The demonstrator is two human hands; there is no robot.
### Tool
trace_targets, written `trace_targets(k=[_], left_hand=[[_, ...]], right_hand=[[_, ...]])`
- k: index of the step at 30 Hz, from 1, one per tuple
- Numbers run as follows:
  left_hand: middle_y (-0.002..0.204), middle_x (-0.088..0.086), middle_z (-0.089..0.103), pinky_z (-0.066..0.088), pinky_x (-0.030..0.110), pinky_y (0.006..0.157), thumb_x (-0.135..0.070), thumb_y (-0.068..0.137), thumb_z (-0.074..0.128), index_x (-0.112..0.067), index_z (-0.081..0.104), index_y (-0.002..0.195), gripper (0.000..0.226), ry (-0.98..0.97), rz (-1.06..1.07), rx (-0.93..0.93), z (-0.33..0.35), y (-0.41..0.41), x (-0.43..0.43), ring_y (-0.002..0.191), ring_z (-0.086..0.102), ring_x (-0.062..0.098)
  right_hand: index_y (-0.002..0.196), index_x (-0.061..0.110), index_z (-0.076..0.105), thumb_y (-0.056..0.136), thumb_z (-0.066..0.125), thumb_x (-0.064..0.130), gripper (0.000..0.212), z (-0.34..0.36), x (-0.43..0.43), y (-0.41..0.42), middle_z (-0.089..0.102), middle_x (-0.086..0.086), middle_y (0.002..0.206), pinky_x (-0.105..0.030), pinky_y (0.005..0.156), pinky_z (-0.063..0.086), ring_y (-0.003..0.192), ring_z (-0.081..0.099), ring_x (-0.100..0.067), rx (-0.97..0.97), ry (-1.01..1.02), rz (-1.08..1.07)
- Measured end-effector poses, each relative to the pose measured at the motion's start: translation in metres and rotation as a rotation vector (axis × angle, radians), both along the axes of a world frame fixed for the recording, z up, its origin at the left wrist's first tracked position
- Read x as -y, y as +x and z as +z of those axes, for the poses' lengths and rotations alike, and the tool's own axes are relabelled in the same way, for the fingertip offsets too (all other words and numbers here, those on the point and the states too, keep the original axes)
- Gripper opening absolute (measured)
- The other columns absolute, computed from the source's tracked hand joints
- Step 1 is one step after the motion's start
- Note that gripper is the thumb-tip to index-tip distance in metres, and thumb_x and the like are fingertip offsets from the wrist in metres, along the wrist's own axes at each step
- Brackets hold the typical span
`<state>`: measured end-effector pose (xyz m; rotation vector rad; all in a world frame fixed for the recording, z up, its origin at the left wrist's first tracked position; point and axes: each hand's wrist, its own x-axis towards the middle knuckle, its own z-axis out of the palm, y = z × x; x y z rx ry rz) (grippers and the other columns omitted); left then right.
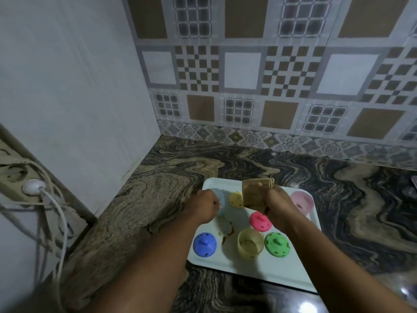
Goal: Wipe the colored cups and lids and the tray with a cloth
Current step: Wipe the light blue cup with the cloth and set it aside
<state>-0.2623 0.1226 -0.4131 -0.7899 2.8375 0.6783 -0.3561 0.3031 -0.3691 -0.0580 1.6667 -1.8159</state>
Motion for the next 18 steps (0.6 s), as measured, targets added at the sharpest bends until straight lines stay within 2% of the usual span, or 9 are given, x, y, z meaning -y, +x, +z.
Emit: trace_targets(k=[2, 4, 7, 9, 11, 13, 15, 17, 18], left_hand=[[0.084, 0.013, 0.074, 0.058, 0.035, 0.075, -0.029, 0.091, 0.066, -0.009, 0.075, 0.076, 0.027, 0.184, 0.042, -0.090, 0.001, -0.002, 0.010, 0.082, 0.070, 0.025], [0.090, 0.006, 0.077, 0.057, 0.027, 0.075, -0.027, 0.091, 0.070, -0.015, 0.081, 0.088, 0.017, 0.340, 0.081, -0.143, 0.012, -0.001, 0.017, 0.077, 0.069, 0.013], [0.086, -0.001, 0.077, 0.052, 0.021, 0.065, -0.021, 0.095, 0.065, -0.023, 0.080, 0.096, 0.016, 0.494, 0.105, -0.136, 0.031, 0.003, 0.031, 0.065, 0.062, 0.004], [0.070, -0.005, 0.073, 0.050, 0.022, 0.060, -0.021, 0.097, 0.064, -0.026, 0.079, 0.091, 0.017, 0.563, 0.114, -0.152, 0.045, 0.013, 0.042, 0.054, 0.058, 0.002], [0.070, 0.003, 0.070, 0.048, 0.024, 0.060, -0.022, 0.095, 0.066, -0.022, 0.078, 0.097, 0.012, 0.601, 0.093, -0.169, 0.056, 0.024, 0.049, 0.054, 0.057, 0.007], [0.071, 0.009, 0.067, 0.047, 0.024, 0.060, -0.021, 0.094, 0.067, -0.014, 0.076, 0.109, 0.018, 0.642, 0.073, -0.196, 0.064, 0.031, 0.048, 0.054, 0.055, 0.010], [0.064, 0.003, 0.064, 0.046, 0.020, 0.055, -0.019, 0.094, 0.068, -0.010, 0.074, 0.114, 0.023, 0.693, 0.074, -0.239, 0.071, 0.033, 0.046, 0.052, 0.053, 0.005], [0.069, 0.000, 0.068, 0.047, 0.017, 0.055, -0.018, 0.093, 0.068, -0.008, 0.072, 0.118, 0.027, 0.694, 0.058, -0.236, 0.079, 0.032, 0.046, 0.053, 0.055, 0.001], [0.081, 0.000, 0.073, 0.049, 0.015, 0.061, -0.018, 0.093, 0.069, -0.007, 0.071, 0.120, 0.029, 0.679, 0.043, -0.214, 0.082, 0.031, 0.047, 0.059, 0.058, -0.002]], right_hand=[[0.111, 0.013, 0.068, 0.102, 0.042, 0.003, 0.029, -0.009, 0.009, 0.012, 0.065, -0.029, 0.124, -0.049, 0.097, 0.051, 0.107, 0.064, -0.038, -0.349, 0.151, -0.007], [0.131, 0.022, 0.061, 0.106, 0.044, 0.020, 0.030, -0.021, 0.019, 0.031, 0.060, -0.007, 0.140, -0.040, 0.109, 0.043, 0.125, 0.055, -0.021, -0.656, 0.265, 0.142], [0.153, 0.033, 0.037, 0.094, 0.035, 0.072, 0.071, -0.028, 0.037, 0.056, 0.034, 0.015, 0.158, -0.033, 0.123, 0.022, 0.148, 0.027, -0.005, -0.688, 0.214, 0.337], [0.151, 0.036, 0.040, 0.087, 0.021, 0.084, 0.082, -0.026, 0.048, 0.053, 0.036, 0.013, 0.158, -0.038, 0.124, 0.023, 0.148, 0.030, -0.010, -0.618, 0.176, 0.376], [0.141, 0.017, 0.055, 0.096, 0.021, 0.072, 0.078, -0.018, 0.060, 0.041, 0.059, -0.012, 0.141, -0.051, 0.116, 0.037, 0.134, 0.051, -0.029, -0.452, 0.166, 0.372], [0.129, 0.003, 0.059, 0.106, 0.027, 0.051, 0.062, -0.013, 0.069, 0.022, 0.069, -0.022, 0.114, -0.061, 0.105, 0.045, 0.116, 0.061, -0.043, -0.033, 0.093, 0.283], [0.131, 0.002, 0.057, 0.108, 0.030, 0.041, 0.054, -0.011, 0.072, 0.011, 0.069, -0.026, 0.118, -0.060, 0.100, 0.049, 0.116, 0.061, -0.047, 0.381, -0.017, 0.271], [0.131, 0.000, 0.057, 0.107, 0.031, 0.040, 0.053, -0.007, 0.068, 0.009, 0.066, -0.028, 0.123, -0.055, 0.084, 0.058, 0.109, 0.064, -0.046, 0.539, -0.107, 0.288], [0.130, -0.001, 0.058, 0.106, 0.032, 0.039, 0.053, -0.006, 0.068, 0.009, 0.066, -0.029, 0.122, -0.052, 0.076, 0.060, 0.103, 0.065, -0.045, 0.562, -0.125, 0.289]])
